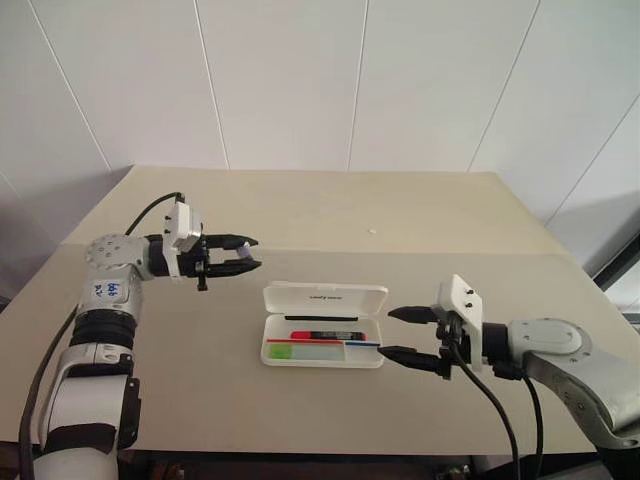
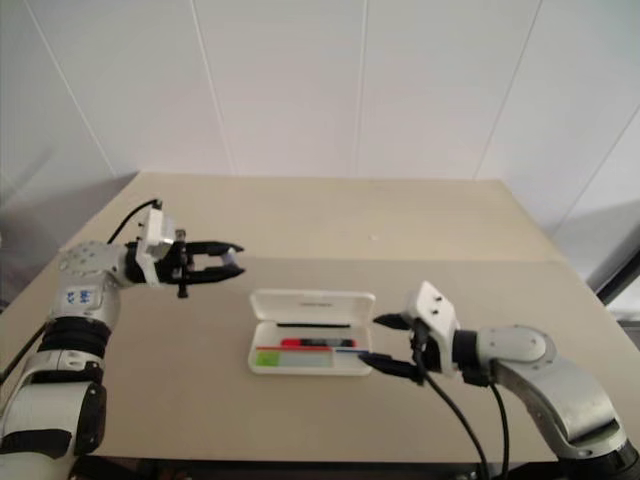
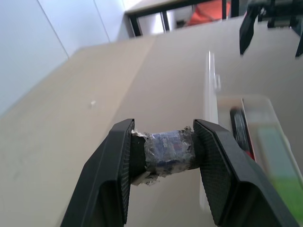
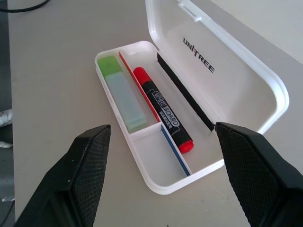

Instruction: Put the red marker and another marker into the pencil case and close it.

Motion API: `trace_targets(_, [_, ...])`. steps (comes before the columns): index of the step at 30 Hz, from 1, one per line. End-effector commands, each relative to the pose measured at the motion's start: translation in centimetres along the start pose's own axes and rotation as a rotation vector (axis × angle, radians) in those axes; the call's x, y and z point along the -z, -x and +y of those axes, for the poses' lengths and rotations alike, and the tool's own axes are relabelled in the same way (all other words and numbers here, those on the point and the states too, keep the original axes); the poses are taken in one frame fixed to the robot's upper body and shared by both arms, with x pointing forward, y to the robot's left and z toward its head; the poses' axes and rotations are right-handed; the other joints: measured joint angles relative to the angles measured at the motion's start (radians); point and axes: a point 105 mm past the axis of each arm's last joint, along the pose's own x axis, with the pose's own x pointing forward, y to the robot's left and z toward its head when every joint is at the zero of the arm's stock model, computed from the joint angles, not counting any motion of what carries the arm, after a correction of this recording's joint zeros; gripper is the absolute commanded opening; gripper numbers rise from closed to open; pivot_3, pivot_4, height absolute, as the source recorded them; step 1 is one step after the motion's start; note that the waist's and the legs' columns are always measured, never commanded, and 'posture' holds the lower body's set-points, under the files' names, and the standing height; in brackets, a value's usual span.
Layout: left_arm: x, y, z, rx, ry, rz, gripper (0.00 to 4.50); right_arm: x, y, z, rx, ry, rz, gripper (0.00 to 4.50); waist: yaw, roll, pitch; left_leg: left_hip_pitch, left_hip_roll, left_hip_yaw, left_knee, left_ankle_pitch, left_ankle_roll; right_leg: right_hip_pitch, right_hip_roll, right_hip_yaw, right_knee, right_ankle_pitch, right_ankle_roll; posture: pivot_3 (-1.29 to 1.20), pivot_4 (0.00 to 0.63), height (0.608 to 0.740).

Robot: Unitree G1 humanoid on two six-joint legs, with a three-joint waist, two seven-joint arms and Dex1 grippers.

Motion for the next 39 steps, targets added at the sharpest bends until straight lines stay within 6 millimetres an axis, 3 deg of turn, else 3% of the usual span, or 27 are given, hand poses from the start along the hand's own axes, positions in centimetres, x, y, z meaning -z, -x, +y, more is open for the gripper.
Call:
trace_targets(1, [-2.9,-0.8,-1.0,0.027,-0.041,-0.099,1.66,-1.1,0.8,0.1,0.023,0.055,-0.020,4.50,-0.001,0.000,0.000,0.000,0.000,0.000,0.000,0.000,0.000,0.000,0.000,0.000,0.000,0.000,0.000,0.00,0.150,0.740])
trace_targets(9, [-4.2,-2.5,-5.7,0.173,0.016,-0.168,1.66,-1.1,1.1,0.0,0.023,0.056,-0.013,4.50,-0.001,0.000,0.000,0.001,0.001,0.000,0.003,0.000,0.000,0.000,0.001,0.001,0.002,0.000,0.000,0.00,0.150,0.740])
trace_targets(13, [-3.6,-3.4,-7.2,0.243,0.046,-0.136,1.66,-0.9,1.4,-0.5,0.031,0.057,0.001,4.50,-0.001,0.000,0.000,0.001,0.000,0.000,0.006,0.000,0.000,0.003,0.000,0.001,0.001,0.000,0.000,0.00,0.150,0.740])
trace_targets(24, [-2.5,-8.6,-11.0,0.398,0.107,-0.154,1.66,0.2,2.4,-0.6,0.057,0.041,0.045,4.50,0.002,0.000,0.000,0.001,0.000,0.000,0.005,0.000,0.001,0.003,0.000,0.001,-0.001,0.000,0.000,0.00,0.150,0.740])
trace_targets(39, [3.3,-14.1,-12.6,0.365,0.132,0.045,1.66,2.1,4.3,0.5,0.107,-0.007,0.115,4.50,0.004,0.000,0.000,0.001,-0.001,0.000,0.006,0.000,0.001,0.004,0.000,0.001,-0.001,0.000,0.001,0.00,0.150,0.740])
